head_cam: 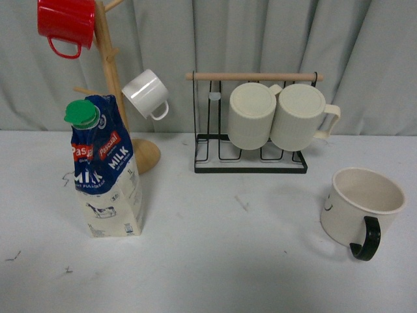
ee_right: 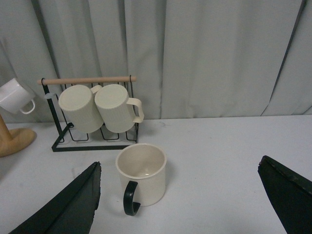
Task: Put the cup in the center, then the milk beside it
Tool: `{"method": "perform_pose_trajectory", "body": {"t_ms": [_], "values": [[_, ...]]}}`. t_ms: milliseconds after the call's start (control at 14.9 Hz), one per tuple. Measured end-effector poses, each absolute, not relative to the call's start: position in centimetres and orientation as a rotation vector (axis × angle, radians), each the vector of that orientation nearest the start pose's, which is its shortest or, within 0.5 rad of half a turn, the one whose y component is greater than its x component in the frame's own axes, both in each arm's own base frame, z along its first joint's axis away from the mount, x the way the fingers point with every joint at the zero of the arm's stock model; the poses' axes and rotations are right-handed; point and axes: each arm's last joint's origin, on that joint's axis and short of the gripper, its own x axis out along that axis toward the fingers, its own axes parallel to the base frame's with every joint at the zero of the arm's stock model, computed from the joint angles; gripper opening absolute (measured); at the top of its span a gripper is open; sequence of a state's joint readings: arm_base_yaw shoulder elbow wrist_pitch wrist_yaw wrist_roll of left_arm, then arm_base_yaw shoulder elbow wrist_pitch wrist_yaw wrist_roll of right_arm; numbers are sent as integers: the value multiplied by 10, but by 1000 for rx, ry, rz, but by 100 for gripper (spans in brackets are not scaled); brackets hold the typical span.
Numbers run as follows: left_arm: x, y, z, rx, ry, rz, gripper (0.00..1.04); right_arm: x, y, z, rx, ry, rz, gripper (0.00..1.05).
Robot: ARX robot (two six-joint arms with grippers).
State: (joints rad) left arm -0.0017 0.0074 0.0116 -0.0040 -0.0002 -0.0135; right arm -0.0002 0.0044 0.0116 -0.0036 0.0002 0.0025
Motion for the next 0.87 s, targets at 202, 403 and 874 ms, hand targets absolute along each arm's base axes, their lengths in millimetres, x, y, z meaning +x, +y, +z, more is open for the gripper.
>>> {"method": "perform_pose_trajectory", "body": {"t_ms": [202, 403, 874], "values": [[97, 0, 167, -14, 0, -2, 98, 97, 0, 167, 2, -4, 0, 98], [97, 0, 167, -14, 0, -2, 98, 97, 0, 167, 2, -4, 0, 98], [97, 0, 167, -14, 0, -2, 98, 97, 0, 167, 2, -3, 0, 98]]}}
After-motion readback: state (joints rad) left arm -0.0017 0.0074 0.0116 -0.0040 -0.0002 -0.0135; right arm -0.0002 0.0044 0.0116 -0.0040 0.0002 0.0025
